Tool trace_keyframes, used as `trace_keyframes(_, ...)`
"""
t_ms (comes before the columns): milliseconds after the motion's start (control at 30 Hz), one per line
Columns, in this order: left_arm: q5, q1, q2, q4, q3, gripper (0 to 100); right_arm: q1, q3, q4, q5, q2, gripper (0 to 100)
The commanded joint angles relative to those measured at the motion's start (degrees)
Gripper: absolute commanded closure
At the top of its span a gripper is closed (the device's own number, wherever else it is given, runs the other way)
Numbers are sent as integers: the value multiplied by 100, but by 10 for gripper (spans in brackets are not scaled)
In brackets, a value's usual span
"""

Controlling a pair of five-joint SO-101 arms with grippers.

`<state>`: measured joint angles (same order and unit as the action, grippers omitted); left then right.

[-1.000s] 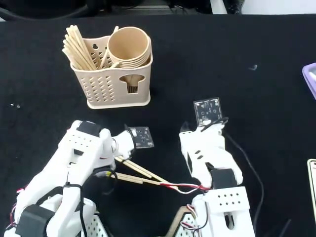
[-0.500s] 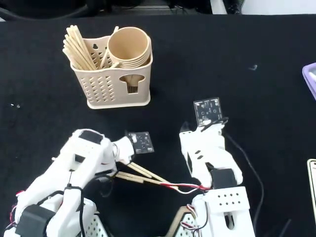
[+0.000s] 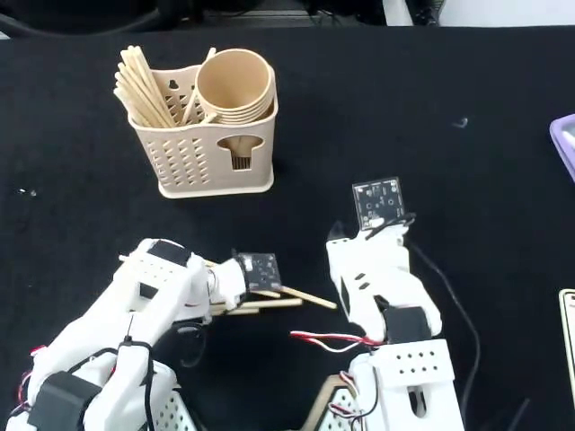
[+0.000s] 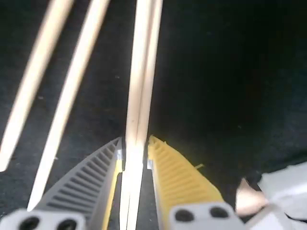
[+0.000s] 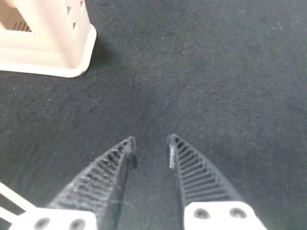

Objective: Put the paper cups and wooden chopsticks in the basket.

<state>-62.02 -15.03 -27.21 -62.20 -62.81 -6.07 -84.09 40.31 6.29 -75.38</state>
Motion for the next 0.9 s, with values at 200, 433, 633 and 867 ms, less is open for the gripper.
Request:
trace_keyframes(200, -105, -145, -62, -1037, 488, 971, 158, 163, -132, 18, -119, 885)
trace_keyframes(433, -97, -92, -70, -2127, 1455, 971, 167, 163, -132, 18, -119, 885)
trace_keyframes(633, -141, 796, -70, -2892, 2598, 971, 633, 224, -176, -88, -127, 885)
trace_keyframes(867, -105, 1464, -343, -3771, 3846, 970, 1327, 180, -607, -1029, -127, 885)
